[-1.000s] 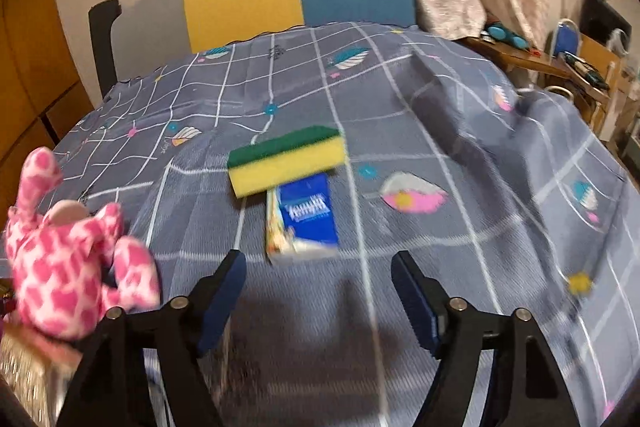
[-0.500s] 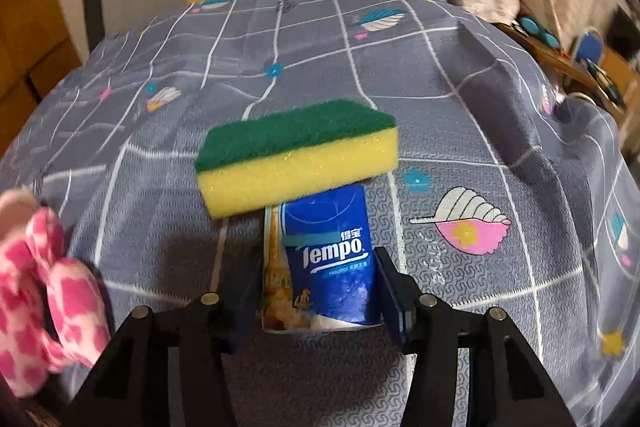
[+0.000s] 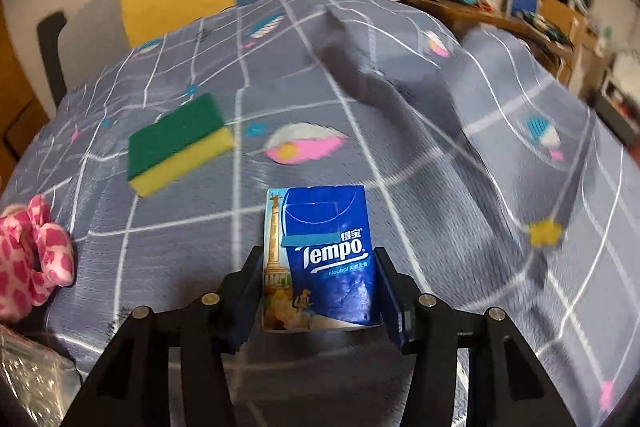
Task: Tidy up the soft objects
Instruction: 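Grasp the green-yellow sponge with the left gripper while the right gripper holds the tissue pack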
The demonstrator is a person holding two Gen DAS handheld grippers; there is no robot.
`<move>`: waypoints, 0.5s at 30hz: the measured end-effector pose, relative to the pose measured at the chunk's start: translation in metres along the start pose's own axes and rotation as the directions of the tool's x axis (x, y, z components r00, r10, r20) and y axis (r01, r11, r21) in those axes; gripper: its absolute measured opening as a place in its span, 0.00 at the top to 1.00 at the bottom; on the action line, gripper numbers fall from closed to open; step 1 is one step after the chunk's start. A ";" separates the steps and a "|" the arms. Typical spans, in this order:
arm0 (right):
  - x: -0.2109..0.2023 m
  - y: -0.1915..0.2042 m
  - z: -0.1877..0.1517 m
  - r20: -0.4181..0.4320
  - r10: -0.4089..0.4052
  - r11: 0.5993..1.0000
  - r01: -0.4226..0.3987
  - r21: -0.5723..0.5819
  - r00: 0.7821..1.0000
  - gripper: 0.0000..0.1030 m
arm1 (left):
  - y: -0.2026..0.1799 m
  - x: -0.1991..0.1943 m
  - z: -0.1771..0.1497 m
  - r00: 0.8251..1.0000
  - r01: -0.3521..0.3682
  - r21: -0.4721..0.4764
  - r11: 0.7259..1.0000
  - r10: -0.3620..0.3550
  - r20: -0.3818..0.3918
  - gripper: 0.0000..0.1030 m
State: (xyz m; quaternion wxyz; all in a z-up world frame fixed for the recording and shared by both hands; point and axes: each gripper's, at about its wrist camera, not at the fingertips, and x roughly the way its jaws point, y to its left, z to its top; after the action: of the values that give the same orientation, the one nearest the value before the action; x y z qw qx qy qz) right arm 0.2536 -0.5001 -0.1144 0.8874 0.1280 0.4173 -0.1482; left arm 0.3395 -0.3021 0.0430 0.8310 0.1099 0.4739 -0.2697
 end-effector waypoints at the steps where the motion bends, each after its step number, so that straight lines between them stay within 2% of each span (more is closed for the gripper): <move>1: 0.001 -0.004 -0.003 0.012 0.007 1.000 -0.008 0.008 1.000 0.48 | -0.003 0.007 0.005 1.000 -0.004 0.016 1.000 0.004 -0.006 0.34; 4: -0.001 -0.010 -0.008 0.041 0.032 0.999 -0.033 0.033 0.999 0.49 | -0.018 0.038 0.022 0.998 -0.022 0.102 0.995 0.027 -0.051 0.33; 9: 0.000 -0.006 -0.011 0.057 0.001 1.000 -0.002 0.011 0.998 0.49 | -0.023 0.094 0.039 0.984 -0.046 0.159 0.986 0.072 -0.162 0.29; 11: 0.001 -0.005 -0.011 0.062 -0.002 1.000 0.001 0.009 0.998 0.49 | -0.024 0.110 0.043 0.979 -0.062 0.188 0.980 0.096 -0.178 0.29; 13: 0.002 -0.005 -0.011 0.066 0.005 1.000 -0.006 0.014 0.998 0.48 | -0.027 0.124 0.046 0.978 -0.075 0.250 0.965 0.120 -0.171 0.24; 15: 0.002 -0.007 -0.011 0.069 0.013 1.000 -0.014 0.021 0.998 0.48 | -0.036 0.140 0.049 0.969 -0.122 0.358 0.926 0.189 -0.159 0.23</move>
State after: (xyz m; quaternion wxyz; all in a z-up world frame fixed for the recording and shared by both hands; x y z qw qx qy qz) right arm 0.2446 -0.5025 -0.1238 0.9009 0.1351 0.3839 -0.1510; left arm 0.4121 -0.4021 -0.0467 0.7683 0.3168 0.4862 -0.2700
